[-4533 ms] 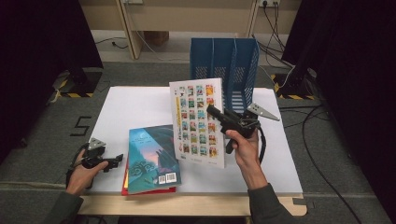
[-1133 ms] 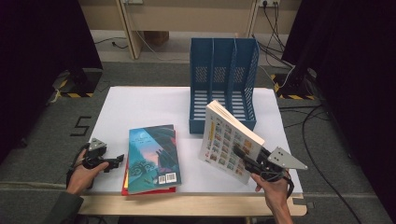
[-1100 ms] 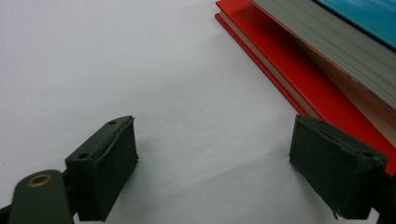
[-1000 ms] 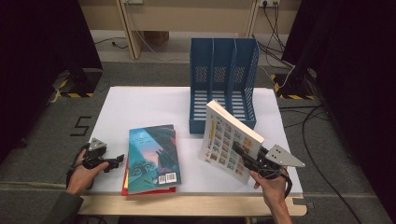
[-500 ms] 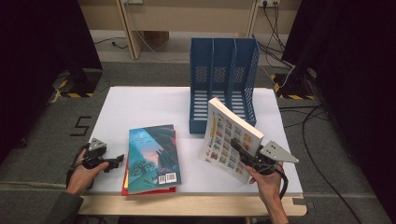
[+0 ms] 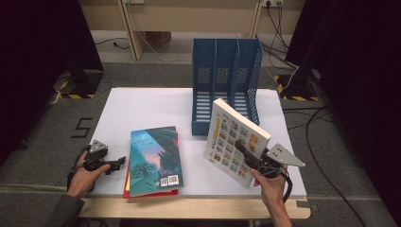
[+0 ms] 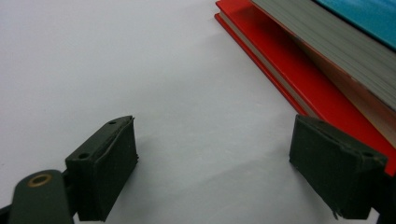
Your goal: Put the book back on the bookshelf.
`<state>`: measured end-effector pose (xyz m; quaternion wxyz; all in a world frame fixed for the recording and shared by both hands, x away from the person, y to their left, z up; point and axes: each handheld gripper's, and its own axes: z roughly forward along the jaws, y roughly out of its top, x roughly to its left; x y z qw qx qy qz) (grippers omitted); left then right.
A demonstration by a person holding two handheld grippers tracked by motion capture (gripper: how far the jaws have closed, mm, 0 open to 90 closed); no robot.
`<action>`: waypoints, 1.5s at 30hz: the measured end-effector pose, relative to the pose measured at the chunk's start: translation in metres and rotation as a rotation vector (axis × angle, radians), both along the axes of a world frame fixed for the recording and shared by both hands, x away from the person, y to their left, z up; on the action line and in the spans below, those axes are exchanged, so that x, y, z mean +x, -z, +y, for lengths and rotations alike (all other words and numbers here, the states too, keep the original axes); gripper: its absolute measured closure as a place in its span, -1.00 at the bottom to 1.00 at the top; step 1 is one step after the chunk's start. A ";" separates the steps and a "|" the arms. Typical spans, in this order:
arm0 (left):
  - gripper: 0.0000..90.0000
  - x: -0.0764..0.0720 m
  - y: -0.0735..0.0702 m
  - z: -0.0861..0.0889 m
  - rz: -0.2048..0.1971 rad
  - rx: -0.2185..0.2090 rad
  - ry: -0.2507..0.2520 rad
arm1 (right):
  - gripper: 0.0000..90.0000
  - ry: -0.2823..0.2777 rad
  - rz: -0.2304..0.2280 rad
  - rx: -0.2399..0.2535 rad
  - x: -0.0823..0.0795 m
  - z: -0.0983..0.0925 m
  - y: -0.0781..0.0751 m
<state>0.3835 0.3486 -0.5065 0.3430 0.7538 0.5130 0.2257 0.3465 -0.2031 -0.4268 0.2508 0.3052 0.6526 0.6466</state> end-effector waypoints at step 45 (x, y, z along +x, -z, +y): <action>-0.69 0.000 0.000 0.000 -0.002 -0.003 -0.001 | 0.65 -0.015 -0.027 0.141 0.039 0.032 -0.099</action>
